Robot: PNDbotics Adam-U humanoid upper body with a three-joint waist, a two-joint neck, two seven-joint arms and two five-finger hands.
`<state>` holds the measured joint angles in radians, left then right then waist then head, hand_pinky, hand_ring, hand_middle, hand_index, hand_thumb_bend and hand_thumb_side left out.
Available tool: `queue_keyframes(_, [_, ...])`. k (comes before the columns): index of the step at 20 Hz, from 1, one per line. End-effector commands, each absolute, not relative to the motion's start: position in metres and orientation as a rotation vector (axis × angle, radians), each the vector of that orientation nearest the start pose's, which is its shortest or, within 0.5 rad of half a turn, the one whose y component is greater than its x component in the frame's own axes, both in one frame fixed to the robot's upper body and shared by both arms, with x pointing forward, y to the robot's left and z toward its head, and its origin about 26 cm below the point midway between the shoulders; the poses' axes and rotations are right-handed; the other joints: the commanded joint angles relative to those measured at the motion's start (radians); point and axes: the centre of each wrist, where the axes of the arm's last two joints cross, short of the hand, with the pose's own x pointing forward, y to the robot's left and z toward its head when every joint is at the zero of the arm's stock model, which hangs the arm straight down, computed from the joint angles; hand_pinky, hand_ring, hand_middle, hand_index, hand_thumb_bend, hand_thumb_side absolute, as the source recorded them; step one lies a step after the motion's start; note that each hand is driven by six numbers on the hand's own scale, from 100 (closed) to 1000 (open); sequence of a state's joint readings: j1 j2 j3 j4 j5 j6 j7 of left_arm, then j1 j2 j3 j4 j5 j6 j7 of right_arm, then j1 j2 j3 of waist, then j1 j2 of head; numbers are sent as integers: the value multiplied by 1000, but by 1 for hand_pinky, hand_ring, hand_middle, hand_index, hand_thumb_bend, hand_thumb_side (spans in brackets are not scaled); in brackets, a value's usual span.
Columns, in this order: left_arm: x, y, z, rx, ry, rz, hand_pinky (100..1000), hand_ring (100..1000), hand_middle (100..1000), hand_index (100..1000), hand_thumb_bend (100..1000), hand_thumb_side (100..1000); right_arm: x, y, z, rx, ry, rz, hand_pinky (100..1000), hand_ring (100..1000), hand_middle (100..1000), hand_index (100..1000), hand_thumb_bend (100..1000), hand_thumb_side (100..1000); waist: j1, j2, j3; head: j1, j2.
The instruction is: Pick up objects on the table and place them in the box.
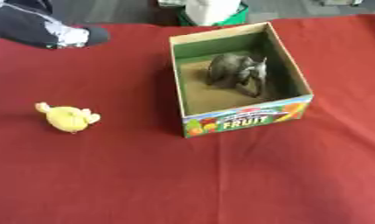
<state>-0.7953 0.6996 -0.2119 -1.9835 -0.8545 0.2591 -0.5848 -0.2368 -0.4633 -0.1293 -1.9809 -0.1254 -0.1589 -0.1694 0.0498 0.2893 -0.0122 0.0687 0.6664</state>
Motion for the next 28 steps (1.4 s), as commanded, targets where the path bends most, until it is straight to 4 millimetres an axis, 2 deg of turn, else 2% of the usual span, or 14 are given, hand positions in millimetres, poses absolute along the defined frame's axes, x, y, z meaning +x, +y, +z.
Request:
queue_keyframes(1, [297,225,348,1304,-1720,-1486,835,833,860,940,822,720,288,-322,217,-359,-2438,180,684,773,629,813,100,1000,-7,-22,-1,-5,-13])
queue_keyframes(4, [298,229,341,1274,-1660,-1553,838,841,868,947,894,719,288,-323,218,-363,-2443,177,684,773,628,813,100,1000,-9,-20,-2,-7,-17])
queue_keyframes(7, [299,237,333,1242,-1587,-1616,845,854,882,961,925,709,288,-323,217,-367,-2443,174,684,773,628,813,100,1000,-9,-17,-3,-12,-19])
queue_keyframes(10, [299,244,326,1204,-1490,-1673,851,868,892,974,896,672,288,-323,217,-369,-2442,175,684,773,627,813,100,1000,-8,-14,-3,-14,-20])
queue_keyframes(24, [299,261,300,1078,-1203,-1757,851,880,911,985,861,643,288,-322,217,-372,-2441,172,685,773,625,813,100,1000,-8,1,-6,-11,-29])
queue_keyframes(28, [304,264,292,1070,-1161,-1742,847,878,929,994,797,620,289,-321,217,-369,-2442,171,684,772,625,812,100,1000,-8,3,-9,-7,-32])
